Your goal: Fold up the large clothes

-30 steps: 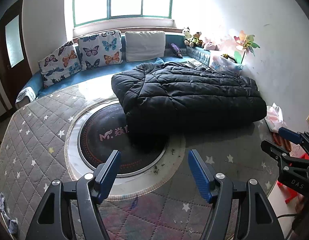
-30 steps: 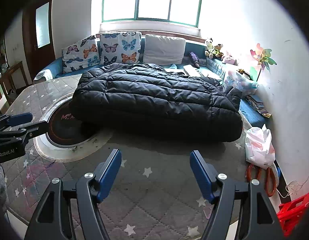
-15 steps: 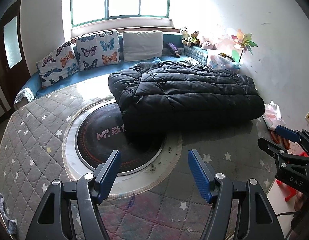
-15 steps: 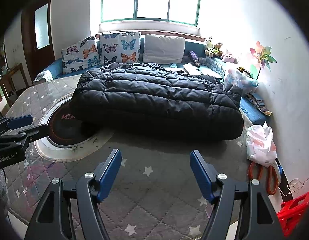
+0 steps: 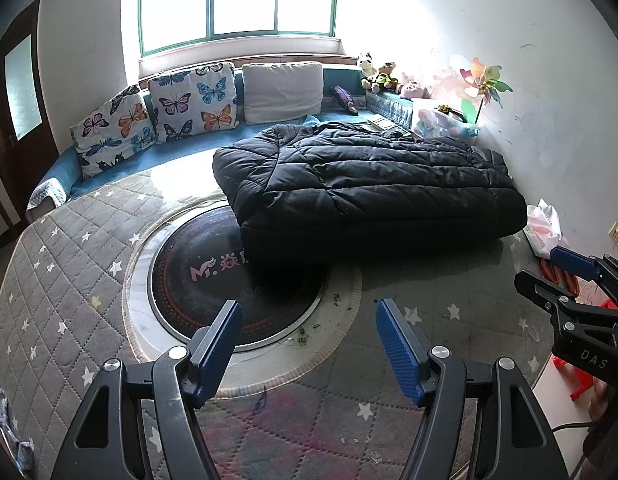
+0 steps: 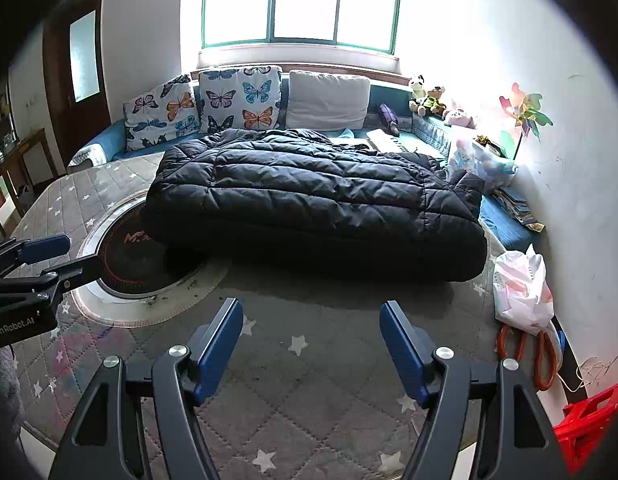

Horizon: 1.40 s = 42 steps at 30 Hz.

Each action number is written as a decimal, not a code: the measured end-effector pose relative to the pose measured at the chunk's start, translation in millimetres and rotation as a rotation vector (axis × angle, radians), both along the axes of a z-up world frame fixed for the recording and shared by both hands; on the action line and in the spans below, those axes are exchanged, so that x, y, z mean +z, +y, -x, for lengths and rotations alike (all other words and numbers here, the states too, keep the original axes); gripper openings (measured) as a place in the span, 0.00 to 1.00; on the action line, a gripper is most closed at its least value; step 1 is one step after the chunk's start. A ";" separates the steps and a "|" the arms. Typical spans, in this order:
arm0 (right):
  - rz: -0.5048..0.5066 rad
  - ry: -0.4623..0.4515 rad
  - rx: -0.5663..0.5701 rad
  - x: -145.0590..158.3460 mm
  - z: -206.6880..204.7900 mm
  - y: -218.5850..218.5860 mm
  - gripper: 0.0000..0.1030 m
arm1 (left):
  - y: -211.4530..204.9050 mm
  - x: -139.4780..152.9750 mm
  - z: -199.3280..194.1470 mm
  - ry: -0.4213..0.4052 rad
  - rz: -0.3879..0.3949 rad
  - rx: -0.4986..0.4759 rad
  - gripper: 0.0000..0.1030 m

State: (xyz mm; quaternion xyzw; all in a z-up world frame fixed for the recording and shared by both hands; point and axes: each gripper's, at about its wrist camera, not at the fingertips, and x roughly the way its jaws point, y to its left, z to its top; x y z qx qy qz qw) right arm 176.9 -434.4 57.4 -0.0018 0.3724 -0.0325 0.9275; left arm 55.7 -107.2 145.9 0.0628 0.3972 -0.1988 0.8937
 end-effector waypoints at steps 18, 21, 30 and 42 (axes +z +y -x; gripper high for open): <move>-0.005 0.001 0.005 -0.4 1.2 6.3 0.75 | 3.5 -4.9 -0.4 0.006 -0.003 0.006 0.71; -0.010 0.000 0.007 -0.6 1.0 6.4 0.75 | 3.0 -4.8 -0.3 0.005 -0.004 0.006 0.71; -0.014 0.001 0.006 -2.8 1.3 7.3 0.75 | 2.2 -6.3 -0.9 0.006 -0.005 0.001 0.71; -0.015 0.004 0.011 -4.1 1.2 9.2 0.75 | -0.3 -5.4 3.0 -0.026 -0.009 -0.014 0.71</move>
